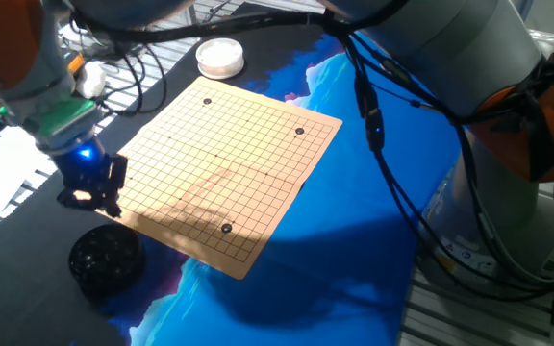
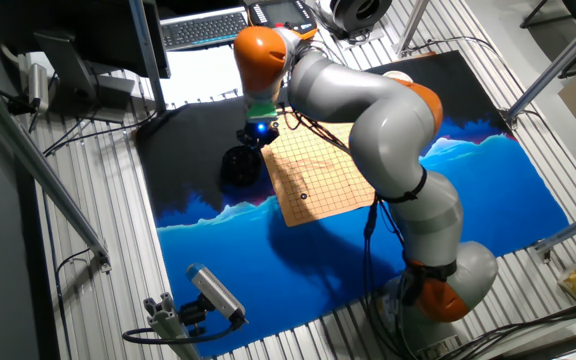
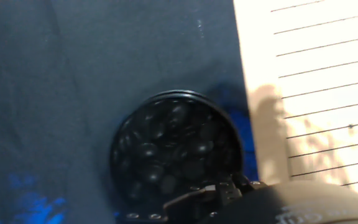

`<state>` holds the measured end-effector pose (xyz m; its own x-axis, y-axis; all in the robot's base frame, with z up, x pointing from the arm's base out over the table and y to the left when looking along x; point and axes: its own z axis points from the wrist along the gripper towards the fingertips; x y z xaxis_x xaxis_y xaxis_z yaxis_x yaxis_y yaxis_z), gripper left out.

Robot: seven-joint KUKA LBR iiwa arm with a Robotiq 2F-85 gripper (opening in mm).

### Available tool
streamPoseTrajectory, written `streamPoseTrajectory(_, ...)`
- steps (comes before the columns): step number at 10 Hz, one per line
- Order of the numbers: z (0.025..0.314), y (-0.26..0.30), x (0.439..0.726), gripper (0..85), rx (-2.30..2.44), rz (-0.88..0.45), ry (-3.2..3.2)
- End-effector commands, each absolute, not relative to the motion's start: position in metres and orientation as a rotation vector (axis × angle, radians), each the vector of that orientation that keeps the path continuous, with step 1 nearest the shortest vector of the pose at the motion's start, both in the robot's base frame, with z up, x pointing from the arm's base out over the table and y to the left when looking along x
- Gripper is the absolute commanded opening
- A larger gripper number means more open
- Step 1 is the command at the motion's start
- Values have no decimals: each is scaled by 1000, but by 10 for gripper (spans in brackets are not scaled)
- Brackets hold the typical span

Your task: Play the first move as black on the 3-4 point in the upper right corner of the Go board

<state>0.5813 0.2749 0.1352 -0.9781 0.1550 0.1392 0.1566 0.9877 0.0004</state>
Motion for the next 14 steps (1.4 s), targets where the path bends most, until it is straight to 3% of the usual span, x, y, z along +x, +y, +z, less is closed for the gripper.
streamPoseTrajectory(1,138,269,582,0,-200,11,-3002)
streamPoseTrajectory(14,149,242,584,0,233,289,-3054)
